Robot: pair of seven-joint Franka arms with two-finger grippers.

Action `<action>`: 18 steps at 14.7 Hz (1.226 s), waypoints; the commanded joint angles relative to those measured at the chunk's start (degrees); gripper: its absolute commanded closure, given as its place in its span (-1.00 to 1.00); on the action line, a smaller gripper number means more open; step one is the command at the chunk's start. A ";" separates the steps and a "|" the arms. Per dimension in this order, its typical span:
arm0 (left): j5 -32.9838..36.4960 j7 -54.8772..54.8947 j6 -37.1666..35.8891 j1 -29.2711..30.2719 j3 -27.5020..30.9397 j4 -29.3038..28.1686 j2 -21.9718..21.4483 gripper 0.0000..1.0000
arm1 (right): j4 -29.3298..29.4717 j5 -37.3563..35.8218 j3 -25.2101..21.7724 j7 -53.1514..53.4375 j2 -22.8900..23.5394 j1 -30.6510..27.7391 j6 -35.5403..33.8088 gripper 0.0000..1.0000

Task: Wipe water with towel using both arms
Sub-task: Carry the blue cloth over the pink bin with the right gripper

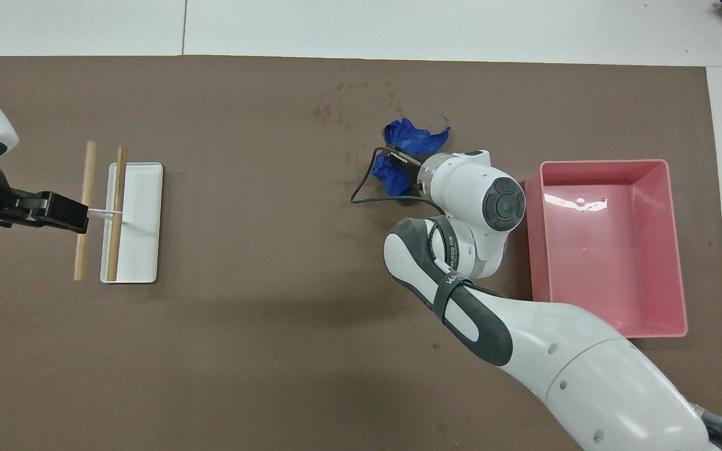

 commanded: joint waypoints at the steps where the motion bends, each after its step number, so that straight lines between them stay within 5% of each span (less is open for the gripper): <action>1: 0.74 0.21 -1.17 -1.45 1.07 0.00 -0.57 -1.00 | -7.30 -0.20 0.41 1.50 -3.18 -0.51 -5.20 1.00; 10: -3.83 0.65 -0.99 0.57 0.89 0.80 -0.57 -1.00 | -20.40 -0.20 0.32 8.01 -14.60 -1.39 -17.15 1.00; 18: -3.83 0.38 -1.25 0.74 0.80 0.26 -0.92 -1.00 | -19.35 -0.20 -0.12 9.77 -26.47 -4.98 -36.23 1.00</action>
